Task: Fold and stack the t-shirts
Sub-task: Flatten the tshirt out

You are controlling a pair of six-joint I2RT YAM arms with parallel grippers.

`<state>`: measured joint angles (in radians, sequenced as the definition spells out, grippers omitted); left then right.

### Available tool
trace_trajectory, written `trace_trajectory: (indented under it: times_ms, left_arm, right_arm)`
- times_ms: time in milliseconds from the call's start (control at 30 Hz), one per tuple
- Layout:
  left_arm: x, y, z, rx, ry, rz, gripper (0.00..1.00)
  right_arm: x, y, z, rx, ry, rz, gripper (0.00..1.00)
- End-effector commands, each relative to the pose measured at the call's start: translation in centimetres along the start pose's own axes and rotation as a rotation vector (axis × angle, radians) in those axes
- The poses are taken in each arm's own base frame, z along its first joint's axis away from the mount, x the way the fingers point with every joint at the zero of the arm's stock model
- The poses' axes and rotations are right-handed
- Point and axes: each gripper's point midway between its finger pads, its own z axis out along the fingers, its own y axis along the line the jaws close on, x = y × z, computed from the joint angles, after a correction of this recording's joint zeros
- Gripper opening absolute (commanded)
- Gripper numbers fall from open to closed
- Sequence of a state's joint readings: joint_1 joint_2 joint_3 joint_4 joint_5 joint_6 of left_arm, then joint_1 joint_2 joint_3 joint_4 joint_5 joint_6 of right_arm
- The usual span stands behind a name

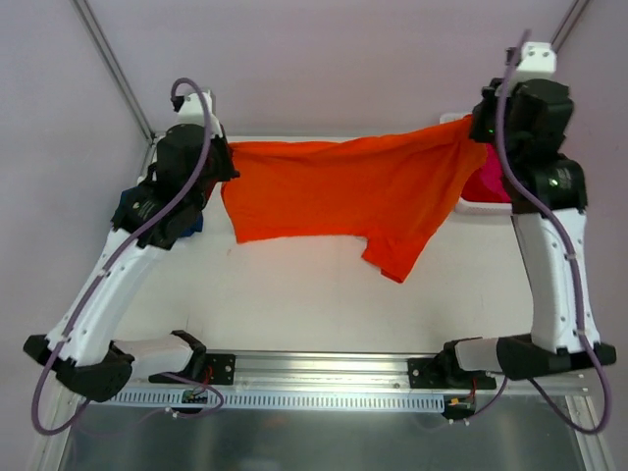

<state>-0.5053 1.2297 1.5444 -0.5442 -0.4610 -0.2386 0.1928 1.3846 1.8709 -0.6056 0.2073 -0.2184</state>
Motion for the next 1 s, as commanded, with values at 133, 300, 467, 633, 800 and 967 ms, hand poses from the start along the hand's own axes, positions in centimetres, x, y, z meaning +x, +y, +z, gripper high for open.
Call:
trace_trajectory:
  times_ms: [133, 300, 467, 633, 800, 967]
  left_arm:
    - [-1.5, -0.7, -8.9, 0.16, -0.01, 0.002, 0.0]
    - [-3.4, 0.3, -14.5, 0.271, -0.075, -0.07, 0.0]
    - [-4.8, 1.0, -17.7, 0.343, -0.117, -0.107, 0.0]
    - [-4.7, 0.9, -18.4, 0.371, -0.113, -0.127, 0.0]
    - [-3.1, 0.5, -14.7, 0.263, -0.049, -0.074, 0.0]
    - [2.1, -1.5, -5.7, 0.087, 0.118, 0.056, 0.0]
  right_arm:
    - [-9.9, -1.4, -17.6, -0.112, -0.373, 0.056, 0.0]
    - [-12.4, -2.0, -25.0, -0.169, -0.492, 0.076, 0.0]
    - [-12.8, -2.3, -28.5, -0.198, -0.566, 0.106, 0.01]
    - [-11.8, -2.7, -28.1, -0.175, -0.549, 0.105, 0.01]
    - [-8.7, -3.9, -22.6, -0.046, -0.433, 0.088, 0.01]
    - [-3.3, -3.3, -13.5, 0.032, -0.251, 0.075, 0.01]
